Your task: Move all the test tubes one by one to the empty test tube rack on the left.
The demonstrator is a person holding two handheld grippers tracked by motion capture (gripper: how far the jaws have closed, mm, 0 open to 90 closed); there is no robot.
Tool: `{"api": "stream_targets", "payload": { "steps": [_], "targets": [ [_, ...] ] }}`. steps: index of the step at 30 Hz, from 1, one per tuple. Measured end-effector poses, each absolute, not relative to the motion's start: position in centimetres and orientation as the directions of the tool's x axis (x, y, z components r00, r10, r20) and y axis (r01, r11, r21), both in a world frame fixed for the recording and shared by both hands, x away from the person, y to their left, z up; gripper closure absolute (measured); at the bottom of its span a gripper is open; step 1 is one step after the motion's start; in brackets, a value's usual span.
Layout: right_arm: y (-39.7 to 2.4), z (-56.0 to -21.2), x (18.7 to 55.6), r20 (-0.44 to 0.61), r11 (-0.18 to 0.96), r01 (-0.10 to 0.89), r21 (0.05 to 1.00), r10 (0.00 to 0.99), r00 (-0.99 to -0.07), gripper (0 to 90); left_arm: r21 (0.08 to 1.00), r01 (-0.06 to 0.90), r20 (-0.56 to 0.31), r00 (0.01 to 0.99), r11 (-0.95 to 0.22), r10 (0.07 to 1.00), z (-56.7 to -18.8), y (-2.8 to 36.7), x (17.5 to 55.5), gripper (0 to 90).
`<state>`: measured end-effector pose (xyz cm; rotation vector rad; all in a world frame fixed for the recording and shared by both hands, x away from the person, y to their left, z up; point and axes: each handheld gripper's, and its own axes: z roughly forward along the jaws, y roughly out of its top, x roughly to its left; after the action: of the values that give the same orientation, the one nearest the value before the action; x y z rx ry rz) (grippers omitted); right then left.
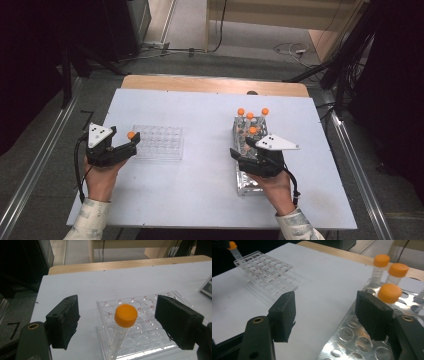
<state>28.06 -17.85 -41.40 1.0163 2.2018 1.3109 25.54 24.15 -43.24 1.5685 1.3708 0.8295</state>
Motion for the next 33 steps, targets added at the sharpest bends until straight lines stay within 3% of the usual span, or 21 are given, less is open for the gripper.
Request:
{"api": "stream_targets", "payload": {
  "steps": [19, 27, 33],
  "targets": [
    [-20.5, -42.7, 30.9, -0.052, 0.332, 0.394, 0.857, 0.817, -0.574, 33.7, 0.917, 0.399, -0.043, 0.176, -0.031, 0.983, -43.4, 23.7, 25.5, 21.4],
    [-21.4, -43.1, 32.2, -0.029, 0.321, 0.395, 0.861, 0.806, -0.591, 39.0, 0.917, 0.398, -0.041, 0.175, -0.033, 0.984, -43.4, 23.6, 25.5, 21.8],
    [-21.0, -43.4, 33.0, -0.061, 0.360, 0.374, 0.854, 0.785, -0.616, 48.2, 0.917, 0.397, -0.038, 0.176, -0.036, 0.984, -43.4, 23.6, 25.5, 22.2]
  ]
}}
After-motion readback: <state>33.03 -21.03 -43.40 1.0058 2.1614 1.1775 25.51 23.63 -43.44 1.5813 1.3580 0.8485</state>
